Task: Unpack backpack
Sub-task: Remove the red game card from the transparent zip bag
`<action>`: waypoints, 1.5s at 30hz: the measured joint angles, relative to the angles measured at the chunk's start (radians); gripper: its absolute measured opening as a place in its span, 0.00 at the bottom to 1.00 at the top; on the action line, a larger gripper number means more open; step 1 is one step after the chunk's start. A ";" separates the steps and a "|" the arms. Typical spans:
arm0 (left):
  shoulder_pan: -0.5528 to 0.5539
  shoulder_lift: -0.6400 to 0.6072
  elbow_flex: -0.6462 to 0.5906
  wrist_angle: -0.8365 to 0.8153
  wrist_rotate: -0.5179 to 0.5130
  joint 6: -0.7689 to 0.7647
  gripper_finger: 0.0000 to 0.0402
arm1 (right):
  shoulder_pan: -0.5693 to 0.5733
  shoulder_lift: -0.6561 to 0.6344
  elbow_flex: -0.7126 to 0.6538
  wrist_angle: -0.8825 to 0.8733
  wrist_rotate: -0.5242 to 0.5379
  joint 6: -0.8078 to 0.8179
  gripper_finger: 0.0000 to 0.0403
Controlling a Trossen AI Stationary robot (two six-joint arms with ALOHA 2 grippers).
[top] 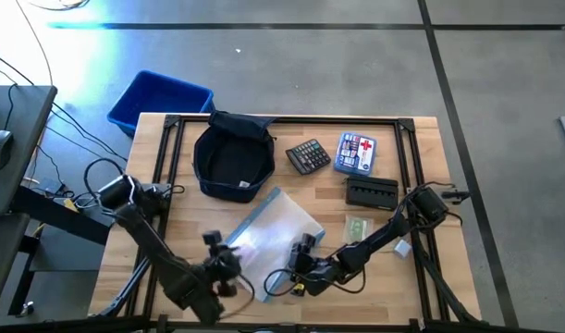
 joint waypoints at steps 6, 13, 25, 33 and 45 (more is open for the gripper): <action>0.073 0.001 -0.245 0.126 0.209 -0.077 0.15 | 0.000 0.000 0.000 0.021 -0.004 -0.005 0.49; 0.156 0.000 -0.401 0.465 0.268 0.192 0.05 | 0.000 0.000 0.000 0.022 -0.006 -0.006 0.49; 0.180 -0.001 -0.413 0.733 0.289 0.402 0.02 | 0.004 0.000 0.000 0.035 -0.139 -0.118 0.49; 0.195 0.011 -0.425 0.919 0.302 0.493 0.02 | 0.001 0.012 0.000 0.126 -0.177 -0.254 0.49; 0.312 0.010 -0.456 1.050 0.103 0.754 0.02 | -0.047 0.012 0.000 0.118 -0.187 -0.316 0.61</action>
